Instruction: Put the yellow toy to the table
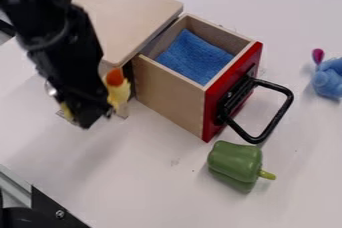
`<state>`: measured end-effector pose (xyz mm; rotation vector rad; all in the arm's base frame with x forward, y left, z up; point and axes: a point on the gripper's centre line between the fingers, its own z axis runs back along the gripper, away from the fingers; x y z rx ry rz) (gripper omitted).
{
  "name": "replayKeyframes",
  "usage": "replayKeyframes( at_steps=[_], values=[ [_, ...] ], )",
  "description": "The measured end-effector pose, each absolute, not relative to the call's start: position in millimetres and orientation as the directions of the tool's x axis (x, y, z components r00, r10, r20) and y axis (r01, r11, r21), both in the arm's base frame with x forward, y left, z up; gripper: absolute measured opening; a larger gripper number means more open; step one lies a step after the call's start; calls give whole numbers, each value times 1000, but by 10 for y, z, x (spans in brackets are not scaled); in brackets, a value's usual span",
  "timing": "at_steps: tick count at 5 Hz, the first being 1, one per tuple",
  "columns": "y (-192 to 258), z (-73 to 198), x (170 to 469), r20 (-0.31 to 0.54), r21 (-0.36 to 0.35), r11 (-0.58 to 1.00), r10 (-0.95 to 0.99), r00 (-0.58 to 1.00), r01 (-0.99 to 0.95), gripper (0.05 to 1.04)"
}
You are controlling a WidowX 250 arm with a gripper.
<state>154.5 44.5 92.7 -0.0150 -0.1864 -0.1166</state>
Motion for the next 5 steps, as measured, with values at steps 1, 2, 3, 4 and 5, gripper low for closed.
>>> replayKeyframes(
  at_steps=[1,2,3,4,5],
  values=[
    [421,833,1461,162,-1,992,-128,979,129,370],
    [426,839,1466,168,11,991,-137,976,137,683],
    [407,883,1422,166,13,990,-141,976,141,960],
    [396,1083,1381,177,27,990,-143,974,141,998],
    [375,1265,1325,194,21,990,-138,971,136,998]
  ],
)
